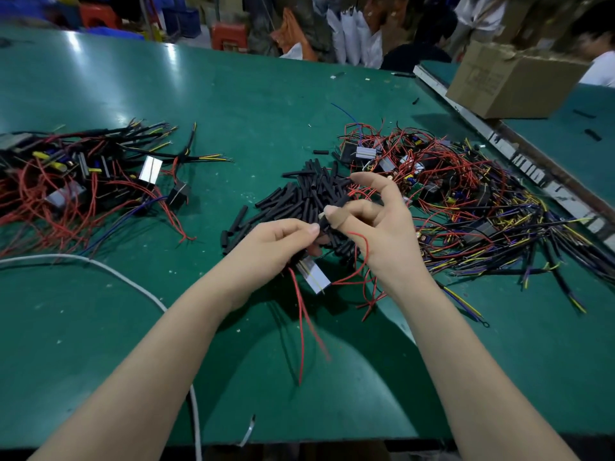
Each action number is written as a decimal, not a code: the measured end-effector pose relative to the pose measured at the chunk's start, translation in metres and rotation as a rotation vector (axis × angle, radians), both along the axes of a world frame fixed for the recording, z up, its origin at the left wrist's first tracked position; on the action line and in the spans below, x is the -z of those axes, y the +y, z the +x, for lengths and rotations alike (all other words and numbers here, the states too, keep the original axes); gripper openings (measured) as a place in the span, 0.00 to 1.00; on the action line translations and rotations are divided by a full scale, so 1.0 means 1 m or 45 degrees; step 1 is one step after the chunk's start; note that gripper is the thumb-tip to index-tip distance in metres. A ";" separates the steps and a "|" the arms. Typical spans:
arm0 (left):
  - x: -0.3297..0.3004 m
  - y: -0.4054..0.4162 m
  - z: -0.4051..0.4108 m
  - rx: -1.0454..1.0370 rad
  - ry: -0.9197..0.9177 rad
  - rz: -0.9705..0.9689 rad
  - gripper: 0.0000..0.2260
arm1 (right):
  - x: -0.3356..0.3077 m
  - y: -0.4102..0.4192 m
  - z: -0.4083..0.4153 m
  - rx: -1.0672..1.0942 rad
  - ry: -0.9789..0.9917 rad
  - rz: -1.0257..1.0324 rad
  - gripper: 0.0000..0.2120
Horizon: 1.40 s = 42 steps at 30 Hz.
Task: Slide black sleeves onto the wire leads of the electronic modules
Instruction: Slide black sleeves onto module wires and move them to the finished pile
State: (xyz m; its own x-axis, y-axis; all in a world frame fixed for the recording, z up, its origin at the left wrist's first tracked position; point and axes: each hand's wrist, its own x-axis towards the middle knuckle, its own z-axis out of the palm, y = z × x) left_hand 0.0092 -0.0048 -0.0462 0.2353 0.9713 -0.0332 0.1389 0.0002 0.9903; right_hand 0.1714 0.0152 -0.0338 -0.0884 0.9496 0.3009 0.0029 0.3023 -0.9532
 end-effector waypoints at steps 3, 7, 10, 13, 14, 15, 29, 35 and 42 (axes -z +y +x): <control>0.002 -0.001 0.001 -0.041 -0.138 0.017 0.11 | 0.000 0.000 0.000 -0.073 -0.069 -0.050 0.20; 0.000 -0.001 0.008 -0.147 -0.282 -0.039 0.11 | 0.001 -0.002 -0.002 -0.142 -0.116 -0.083 0.17; -0.003 0.003 0.007 -0.293 -0.397 -0.120 0.12 | -0.001 0.000 0.003 -0.145 -0.196 -0.144 0.12; -0.004 0.008 0.003 -0.393 -0.469 -0.131 0.10 | 0.000 0.002 0.010 -0.162 -0.285 -0.084 0.03; -0.004 0.008 0.002 -0.398 -0.453 -0.109 0.09 | 0.000 0.002 0.011 -0.145 -0.315 -0.030 0.04; -0.003 0.008 0.003 -0.387 -0.420 -0.075 0.08 | 0.001 0.002 0.011 -0.119 -0.342 0.024 0.04; 0.005 0.007 0.010 -0.322 -0.063 0.124 0.14 | 0.009 0.002 -0.007 0.249 -0.180 -0.067 0.07; 0.013 0.006 0.008 -0.294 0.254 0.331 0.07 | 0.011 -0.002 -0.007 0.390 -0.487 0.124 0.06; 0.015 0.007 0.006 -0.510 0.335 0.607 0.08 | 0.012 -0.005 -0.010 0.461 -0.661 0.373 0.07</control>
